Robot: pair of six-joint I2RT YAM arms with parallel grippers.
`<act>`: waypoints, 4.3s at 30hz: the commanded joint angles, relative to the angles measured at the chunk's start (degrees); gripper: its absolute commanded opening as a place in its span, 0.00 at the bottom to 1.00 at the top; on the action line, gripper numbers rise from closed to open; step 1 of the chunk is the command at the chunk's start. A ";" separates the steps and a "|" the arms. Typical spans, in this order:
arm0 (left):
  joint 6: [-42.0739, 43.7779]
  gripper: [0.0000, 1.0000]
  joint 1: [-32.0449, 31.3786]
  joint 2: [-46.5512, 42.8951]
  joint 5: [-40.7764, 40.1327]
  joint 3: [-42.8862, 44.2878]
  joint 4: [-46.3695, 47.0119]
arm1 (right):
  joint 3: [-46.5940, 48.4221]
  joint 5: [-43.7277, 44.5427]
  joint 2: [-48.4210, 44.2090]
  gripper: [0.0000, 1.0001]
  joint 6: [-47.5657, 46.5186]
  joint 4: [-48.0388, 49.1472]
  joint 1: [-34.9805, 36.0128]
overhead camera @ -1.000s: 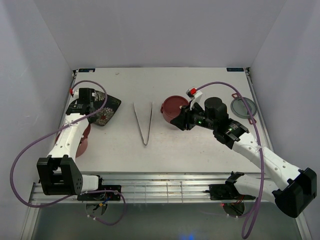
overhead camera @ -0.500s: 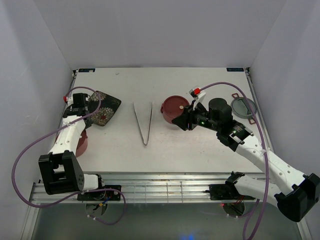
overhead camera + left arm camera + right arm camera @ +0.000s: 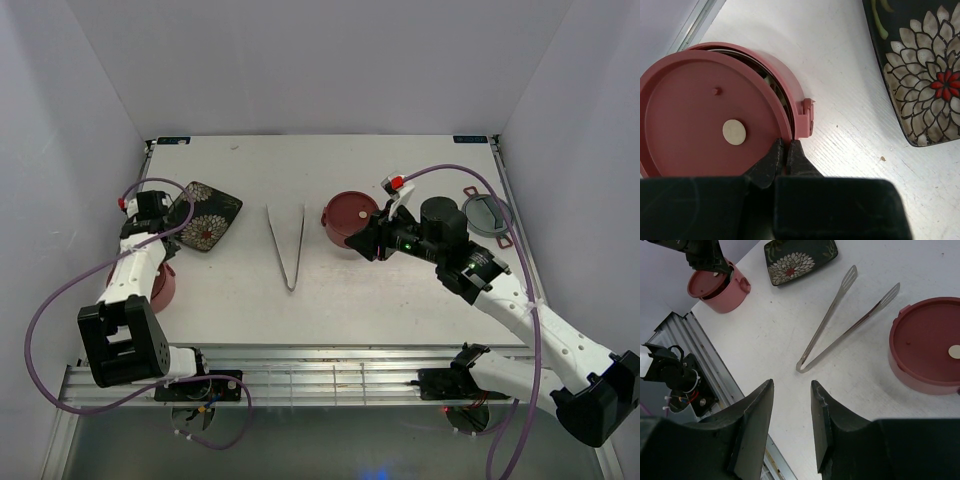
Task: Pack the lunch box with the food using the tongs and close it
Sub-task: Close the box lid on the packing box.
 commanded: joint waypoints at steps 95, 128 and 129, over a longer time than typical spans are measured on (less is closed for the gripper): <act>-31.67 0.61 15.49 -9.84 -5.15 1.41 -15.91 | 0.05 -2.05 -4.43 0.44 0.10 0.74 -0.02; -27.02 0.53 18.22 -5.53 1.00 -2.21 -5.53 | -0.30 -0.91 -3.81 0.44 0.10 1.18 -0.02; -26.84 0.53 18.22 -5.79 0.92 -1.94 -5.88 | -0.30 -0.90 -3.73 0.44 0.10 1.18 -0.02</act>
